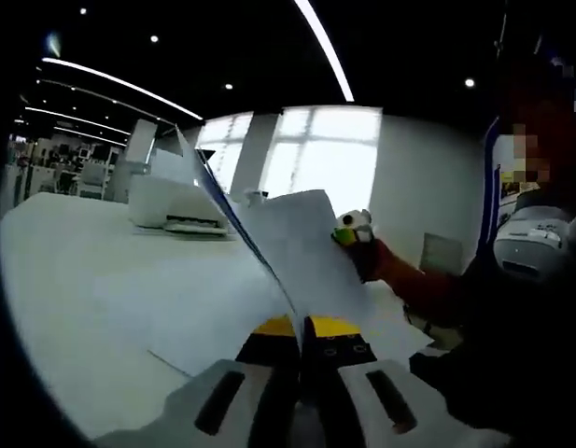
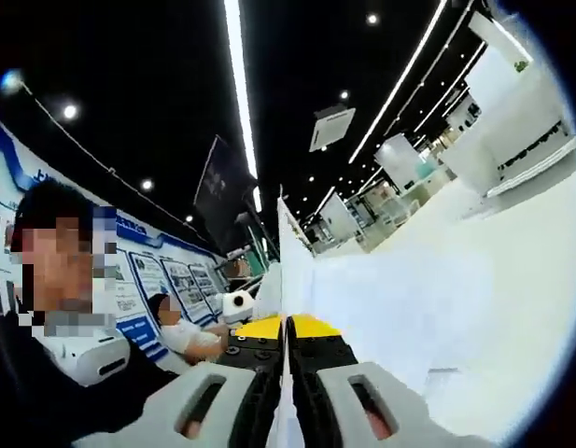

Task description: Organize the stack of printing papers by aligning and flattening the scattered papers on the table

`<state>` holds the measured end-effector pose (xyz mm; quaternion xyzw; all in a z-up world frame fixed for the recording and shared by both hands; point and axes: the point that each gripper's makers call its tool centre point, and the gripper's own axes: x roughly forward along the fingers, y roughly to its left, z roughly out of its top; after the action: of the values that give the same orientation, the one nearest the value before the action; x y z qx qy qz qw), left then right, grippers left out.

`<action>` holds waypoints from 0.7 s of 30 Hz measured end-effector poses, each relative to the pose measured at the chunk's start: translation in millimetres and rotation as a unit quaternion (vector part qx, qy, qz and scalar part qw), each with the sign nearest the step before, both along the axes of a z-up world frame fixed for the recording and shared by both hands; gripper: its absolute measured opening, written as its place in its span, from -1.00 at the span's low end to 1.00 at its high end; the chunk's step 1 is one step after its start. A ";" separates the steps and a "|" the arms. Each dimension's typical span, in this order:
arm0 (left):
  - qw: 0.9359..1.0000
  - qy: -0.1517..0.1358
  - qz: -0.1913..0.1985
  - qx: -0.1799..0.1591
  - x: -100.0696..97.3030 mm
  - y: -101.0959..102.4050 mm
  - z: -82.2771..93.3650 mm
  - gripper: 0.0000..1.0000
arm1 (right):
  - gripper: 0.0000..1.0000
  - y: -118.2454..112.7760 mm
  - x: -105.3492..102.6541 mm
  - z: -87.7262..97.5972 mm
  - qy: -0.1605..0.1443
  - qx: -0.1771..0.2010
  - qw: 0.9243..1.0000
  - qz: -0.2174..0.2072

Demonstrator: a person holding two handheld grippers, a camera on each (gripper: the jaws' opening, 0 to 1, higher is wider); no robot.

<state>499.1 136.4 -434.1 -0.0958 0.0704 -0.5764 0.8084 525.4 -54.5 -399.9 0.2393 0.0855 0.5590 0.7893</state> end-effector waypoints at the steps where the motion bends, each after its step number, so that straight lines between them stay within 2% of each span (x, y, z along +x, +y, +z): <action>1: 1.000 -0.002 0.001 -0.002 -0.4 0.1 1.0 -0.87 | -0.84 -0.9 0.8 -1.5 -0.004 -0.004 1.000 -0.005; 3: 1.000 -0.010 0.004 -0.008 -1.3 1.0 3.8 -0.87 | -0.72 -2.9 1.7 -2.1 -0.008 -0.003 1.000 -0.009; 6: 1.000 -0.021 0.009 -0.014 -1.2 2.9 7.1 -0.87 | -0.69 -7.3 3.1 -1.0 -0.019 -0.005 1.000 -0.015; 13: 0.998 -0.049 0.025 -0.002 1.5 4.3 7.5 -0.87 | -0.58 -24.7 9.5 6.2 -0.061 -0.023 0.995 -0.075; 21: 0.994 -0.100 0.035 0.016 -2.0 5.2 10.5 -0.87 | -0.52 -40.4 -5.1 12.2 -0.079 -0.025 0.990 -0.114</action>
<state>497.1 141.6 -423.6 -0.0266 -0.0050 -0.5534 0.8325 520.3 -94.9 -387.6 0.1828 0.0092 0.4800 0.8580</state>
